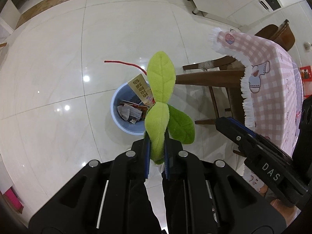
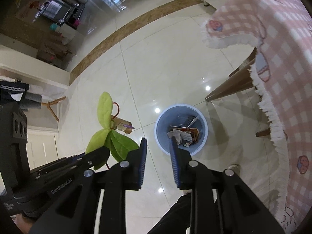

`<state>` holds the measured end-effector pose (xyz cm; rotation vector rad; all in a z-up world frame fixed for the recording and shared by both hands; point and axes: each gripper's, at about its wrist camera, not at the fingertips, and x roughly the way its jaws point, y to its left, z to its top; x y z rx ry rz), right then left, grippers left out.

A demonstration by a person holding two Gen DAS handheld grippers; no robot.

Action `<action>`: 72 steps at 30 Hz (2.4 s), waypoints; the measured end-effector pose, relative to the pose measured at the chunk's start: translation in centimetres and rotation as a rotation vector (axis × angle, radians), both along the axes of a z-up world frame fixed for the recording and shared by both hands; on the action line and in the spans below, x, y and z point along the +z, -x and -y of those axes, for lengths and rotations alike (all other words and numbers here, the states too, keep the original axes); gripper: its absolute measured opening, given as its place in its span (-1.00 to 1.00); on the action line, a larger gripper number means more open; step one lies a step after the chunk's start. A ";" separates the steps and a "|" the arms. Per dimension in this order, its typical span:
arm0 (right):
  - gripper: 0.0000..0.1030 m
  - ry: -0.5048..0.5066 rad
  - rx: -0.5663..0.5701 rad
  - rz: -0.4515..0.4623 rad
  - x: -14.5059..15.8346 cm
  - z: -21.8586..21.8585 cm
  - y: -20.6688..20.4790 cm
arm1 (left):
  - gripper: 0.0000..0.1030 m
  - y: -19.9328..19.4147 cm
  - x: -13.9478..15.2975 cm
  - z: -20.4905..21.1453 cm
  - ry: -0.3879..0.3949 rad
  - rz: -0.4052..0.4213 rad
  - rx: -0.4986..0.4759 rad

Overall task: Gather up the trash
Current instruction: 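Open the right tool over the bin while the left tool releases the plush leaf, then move both open tools back to the trash on the table, then grasp the small white bottle with the right tool while the left tool grasps the red wrapper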

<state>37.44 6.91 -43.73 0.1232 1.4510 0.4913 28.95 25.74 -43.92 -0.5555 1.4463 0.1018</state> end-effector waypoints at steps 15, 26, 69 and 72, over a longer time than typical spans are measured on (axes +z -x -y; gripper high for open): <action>-0.52 -0.045 -0.074 0.006 1.7 4.2 -0.2 | 0.20 -1.5 2.5 2.3 -0.039 0.008 -0.002; -0.52 -0.213 -0.165 0.071 7.6 10.9 -1.4 | 0.20 -4.5 11.0 7.8 -0.113 0.198 -0.051; -0.47 0.200 -0.825 0.376 6.7 60.0 -3.4 | 0.32 -22.8 8.6 61.9 -0.080 0.357 -0.803; -0.48 0.180 -0.825 0.390 7.1 60.1 -3.6 | 0.32 -23.2 8.5 63.1 -0.119 0.386 -0.821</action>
